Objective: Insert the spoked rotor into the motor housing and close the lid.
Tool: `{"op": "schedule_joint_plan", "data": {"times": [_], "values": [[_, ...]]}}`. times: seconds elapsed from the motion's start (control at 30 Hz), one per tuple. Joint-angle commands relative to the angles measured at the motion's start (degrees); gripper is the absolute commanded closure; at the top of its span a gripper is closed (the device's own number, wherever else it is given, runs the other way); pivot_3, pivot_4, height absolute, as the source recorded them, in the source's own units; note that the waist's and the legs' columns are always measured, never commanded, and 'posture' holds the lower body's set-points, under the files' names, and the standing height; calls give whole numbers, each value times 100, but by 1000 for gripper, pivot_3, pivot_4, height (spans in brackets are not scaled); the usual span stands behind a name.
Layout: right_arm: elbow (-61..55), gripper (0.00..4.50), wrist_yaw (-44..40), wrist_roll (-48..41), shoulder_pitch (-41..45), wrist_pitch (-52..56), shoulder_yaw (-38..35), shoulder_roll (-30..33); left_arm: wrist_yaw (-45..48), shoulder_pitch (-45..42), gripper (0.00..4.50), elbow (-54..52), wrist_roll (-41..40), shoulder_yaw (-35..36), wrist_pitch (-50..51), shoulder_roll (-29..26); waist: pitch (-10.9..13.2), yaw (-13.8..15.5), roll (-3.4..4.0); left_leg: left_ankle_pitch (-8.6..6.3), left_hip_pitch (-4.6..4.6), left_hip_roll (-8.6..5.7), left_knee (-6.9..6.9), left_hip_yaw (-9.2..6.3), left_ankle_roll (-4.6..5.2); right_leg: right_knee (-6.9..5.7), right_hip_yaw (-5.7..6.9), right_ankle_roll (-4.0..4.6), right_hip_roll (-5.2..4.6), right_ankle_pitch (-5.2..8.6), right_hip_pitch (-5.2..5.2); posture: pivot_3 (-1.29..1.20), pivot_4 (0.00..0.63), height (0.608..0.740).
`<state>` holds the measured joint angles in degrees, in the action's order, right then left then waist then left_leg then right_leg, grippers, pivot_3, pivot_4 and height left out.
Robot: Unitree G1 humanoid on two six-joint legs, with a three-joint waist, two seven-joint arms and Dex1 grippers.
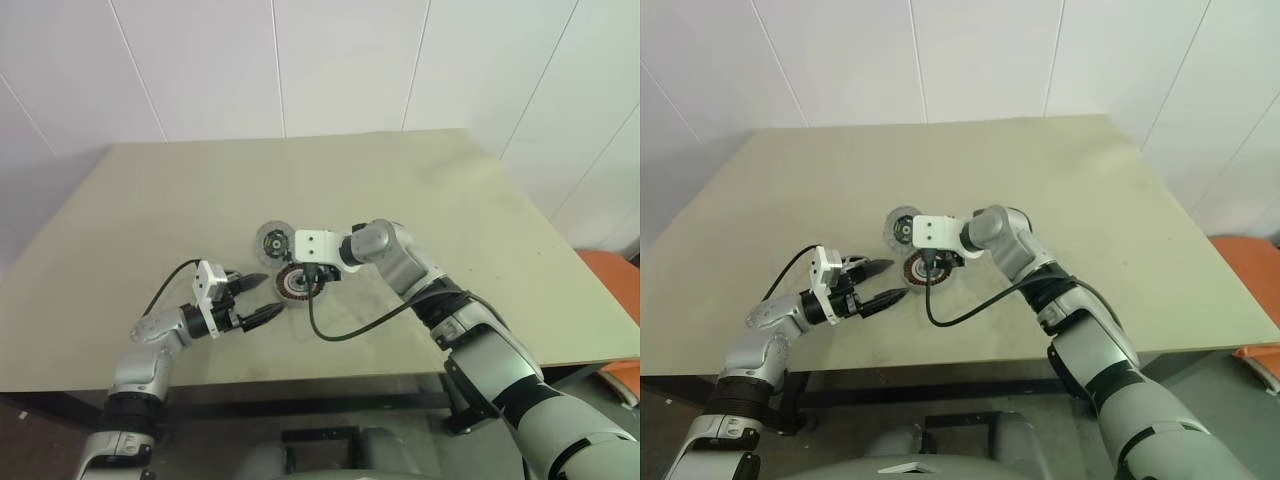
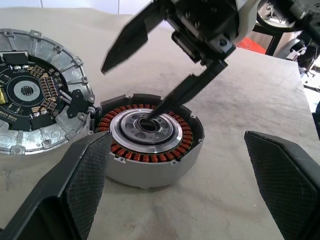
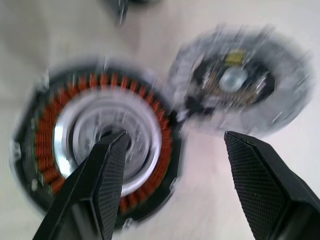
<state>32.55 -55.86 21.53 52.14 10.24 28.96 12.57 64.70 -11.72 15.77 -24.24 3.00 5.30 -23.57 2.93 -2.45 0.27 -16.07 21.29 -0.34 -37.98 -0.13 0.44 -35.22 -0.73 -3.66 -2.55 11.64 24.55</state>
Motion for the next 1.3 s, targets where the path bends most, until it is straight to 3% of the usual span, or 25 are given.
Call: {"op": "schedule_joint_plan", "data": {"times": [0.03,0.5,0.93,1.3], "values": [[-298,1250,-325,102,224,706,94,36,-7,-114,0,-13,4,28,-117,5,0,12,0,0,1,0,0,-1,0,0,1,0,0,0,0,0,0,740],[-295,1250,-145,342,399,1336,341,-7,10,-106,0,21,-5,19,-156,9,-2,17,-4,0,0,-5,-5,-2,0,0,5,-1,-3,1,-3,0,0,740],[-677,1250,-490,-258,388,1789,81,-137,25,-92,0,31,-10,24,-146,-4,-2,-8,-4,0,0,-3,-5,-3,0,-2,5,-1,2,0,-3,0,0,740],[-374,1250,-81,-348,656,1779,-41,-161,25,-96,0,48,-7,19,-134,-2,-2,-6,-4,0,1,-3,-5,-3,0,-1,5,-1,2,0,-2,0,0,740]]}}
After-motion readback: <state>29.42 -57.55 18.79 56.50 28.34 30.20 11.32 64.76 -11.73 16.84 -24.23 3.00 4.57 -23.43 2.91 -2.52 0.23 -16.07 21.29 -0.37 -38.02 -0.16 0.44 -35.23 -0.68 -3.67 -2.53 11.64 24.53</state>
